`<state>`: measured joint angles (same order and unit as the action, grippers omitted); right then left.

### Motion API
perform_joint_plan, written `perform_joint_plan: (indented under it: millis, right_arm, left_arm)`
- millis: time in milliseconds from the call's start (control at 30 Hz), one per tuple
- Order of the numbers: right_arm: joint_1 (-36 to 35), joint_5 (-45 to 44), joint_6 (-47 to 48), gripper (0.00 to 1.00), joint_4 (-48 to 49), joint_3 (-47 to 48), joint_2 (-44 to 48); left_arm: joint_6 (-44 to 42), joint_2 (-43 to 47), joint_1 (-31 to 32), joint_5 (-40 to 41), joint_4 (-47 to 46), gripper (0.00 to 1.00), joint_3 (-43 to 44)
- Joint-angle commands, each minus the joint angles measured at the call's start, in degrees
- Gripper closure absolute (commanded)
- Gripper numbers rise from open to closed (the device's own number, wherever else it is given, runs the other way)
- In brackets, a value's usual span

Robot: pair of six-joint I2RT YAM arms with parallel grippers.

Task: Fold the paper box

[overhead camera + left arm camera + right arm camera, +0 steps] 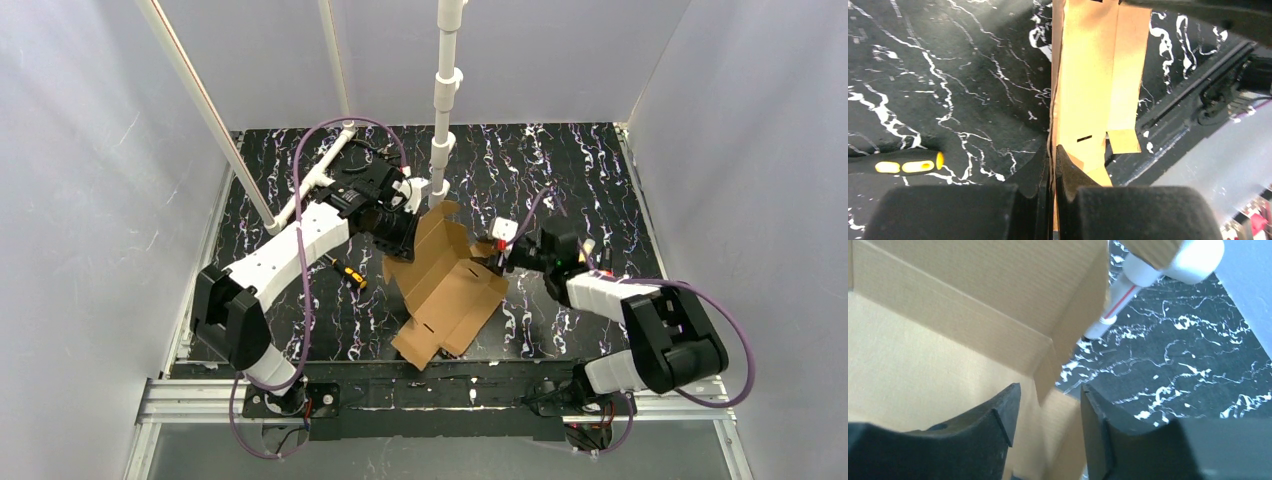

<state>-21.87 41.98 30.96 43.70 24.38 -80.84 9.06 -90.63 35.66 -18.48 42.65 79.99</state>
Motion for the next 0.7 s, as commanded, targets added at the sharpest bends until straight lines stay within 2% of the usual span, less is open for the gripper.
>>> perform_joint_plan:
  millis: [0,133,200,300,367,467,667]
  right_arm:
    - [3.8,8.6,14.5,0.39,-34.5,13.1,4.1]
    - [2.9,11.1,34.6,0.39,-63.2,20.4,6.2]
    - [-1.6,7.3,37.8,0.5,-67.6,19.5,7.2]
    - [-12.5,-4.9,30.8,0.85,-54.4,12.0,7.7]
    - [-16.6,-12.2,27.1,0.97,-43.6,8.7,5.7]
    - [-20.0,-21.5,26.2,0.99,-33.6,7.8,1.4]
    - [-22.3,-27.4,27.9,0.99,-17.2,2.5,-2.4]
  left_arm:
    - [-2.2,5.3,-0.3,5.8,-1.4,1.0,-0.7]
    - [-3.3,5.2,-0.3,4.9,-1.4,1.0,0.0]
    - [-3.4,5.0,-0.3,4.2,-1.6,1.0,0.4]
    - [-3.2,4.8,-0.3,2.7,-1.7,1.0,1.2]
    - [-2.8,4.8,-0.3,1.8,-1.8,1.0,1.5]
    - [-2.0,5.0,-0.3,-0.3,-2.1,1.0,1.8]
    - [-0.4,4.3,-0.3,-5.6,-2.9,1.0,1.5]
